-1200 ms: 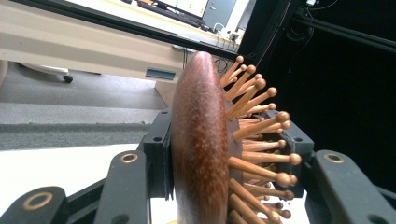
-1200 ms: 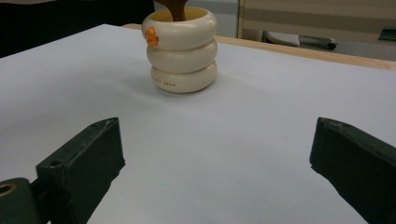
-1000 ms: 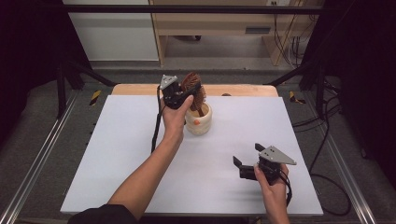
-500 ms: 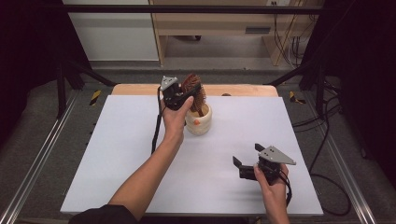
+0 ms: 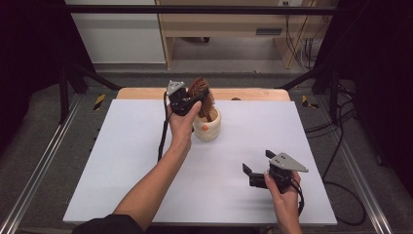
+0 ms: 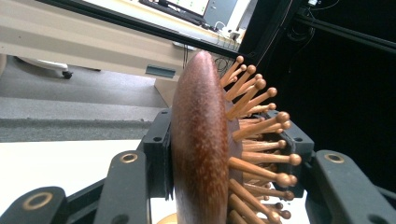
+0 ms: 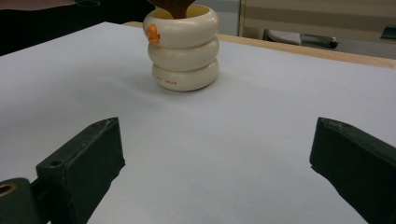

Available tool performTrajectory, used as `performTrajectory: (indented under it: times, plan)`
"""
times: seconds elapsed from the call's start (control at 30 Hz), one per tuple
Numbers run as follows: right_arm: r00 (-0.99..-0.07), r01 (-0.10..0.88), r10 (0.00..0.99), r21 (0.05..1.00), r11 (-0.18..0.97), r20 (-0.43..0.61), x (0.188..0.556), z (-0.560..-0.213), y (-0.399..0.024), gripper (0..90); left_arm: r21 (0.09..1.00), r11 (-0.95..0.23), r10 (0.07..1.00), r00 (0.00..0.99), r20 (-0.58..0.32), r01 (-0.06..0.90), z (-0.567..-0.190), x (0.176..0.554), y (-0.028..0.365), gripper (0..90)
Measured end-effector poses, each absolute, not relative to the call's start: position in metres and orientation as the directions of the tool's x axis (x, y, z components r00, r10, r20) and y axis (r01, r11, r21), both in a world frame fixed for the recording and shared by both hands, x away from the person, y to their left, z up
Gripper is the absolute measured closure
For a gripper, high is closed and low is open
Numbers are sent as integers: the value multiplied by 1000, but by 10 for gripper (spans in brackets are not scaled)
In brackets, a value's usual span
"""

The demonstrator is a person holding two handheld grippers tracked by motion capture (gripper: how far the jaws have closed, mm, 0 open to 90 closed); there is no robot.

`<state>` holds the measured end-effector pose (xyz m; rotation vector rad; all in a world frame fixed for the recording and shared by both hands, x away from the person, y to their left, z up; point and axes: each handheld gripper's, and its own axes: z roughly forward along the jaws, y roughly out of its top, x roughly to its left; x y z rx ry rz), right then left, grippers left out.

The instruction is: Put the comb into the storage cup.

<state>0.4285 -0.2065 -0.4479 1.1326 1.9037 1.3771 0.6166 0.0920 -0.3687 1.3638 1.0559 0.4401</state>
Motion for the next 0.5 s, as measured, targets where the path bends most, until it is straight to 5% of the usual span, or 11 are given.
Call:
performTrajectory:
  times: [0.5]
  plan:
    - [-510, 323, 858, 937, 132, 55, 429, -448, -205, 32, 922, 227, 786, 500, -363, 314, -371, 618, 97, 495]
